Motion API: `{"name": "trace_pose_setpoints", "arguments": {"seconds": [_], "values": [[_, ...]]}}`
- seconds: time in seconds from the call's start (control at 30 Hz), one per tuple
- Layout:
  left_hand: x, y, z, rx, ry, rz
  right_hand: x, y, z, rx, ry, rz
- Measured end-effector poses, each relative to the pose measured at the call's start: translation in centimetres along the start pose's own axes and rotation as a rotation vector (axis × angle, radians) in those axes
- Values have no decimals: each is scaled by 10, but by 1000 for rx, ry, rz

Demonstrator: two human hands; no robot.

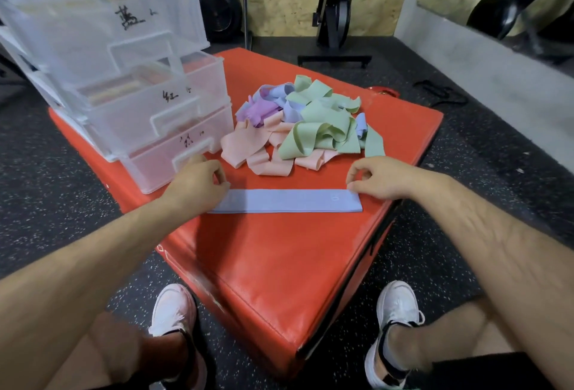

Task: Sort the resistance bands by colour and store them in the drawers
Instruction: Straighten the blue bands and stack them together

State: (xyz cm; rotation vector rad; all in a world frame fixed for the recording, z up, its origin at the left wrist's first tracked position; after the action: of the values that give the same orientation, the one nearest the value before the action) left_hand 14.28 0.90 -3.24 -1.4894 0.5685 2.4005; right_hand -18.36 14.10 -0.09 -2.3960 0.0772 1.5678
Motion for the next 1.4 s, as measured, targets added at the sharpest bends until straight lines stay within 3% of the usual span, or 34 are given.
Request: {"name": "trace_pose_setpoints", "arguments": {"seconds": [0.3, 0.5, 0.77, 1.07, 1.4], "values": [[30, 60, 134, 296, -193, 28, -40, 41, 12, 38, -75, 90], [59, 92, 183, 343, -257, -29, -36, 83, 30, 194, -81, 200], [68, 111, 180, 265, -282, -109, -27, 102, 24, 341, 79, 206], [61, 117, 167, 224, -342, -115, -51, 88, 6, 272, 675, 352], [51, 113, 162, 258, -350, -116, -63, 84, 2, 173, 914, 486]]}}
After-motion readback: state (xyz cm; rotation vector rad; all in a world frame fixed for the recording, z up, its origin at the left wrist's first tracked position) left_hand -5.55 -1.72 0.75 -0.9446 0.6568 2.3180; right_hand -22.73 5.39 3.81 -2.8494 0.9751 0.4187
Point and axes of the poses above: each hand's wrist, its own y-axis towards the middle knuckle, its own x-axis out of the palm, z = x × y, the point moved 3 cm from there along y, towards the middle knuckle, and after that the axes turned 3 degrees about z, right-handed, at the moved point
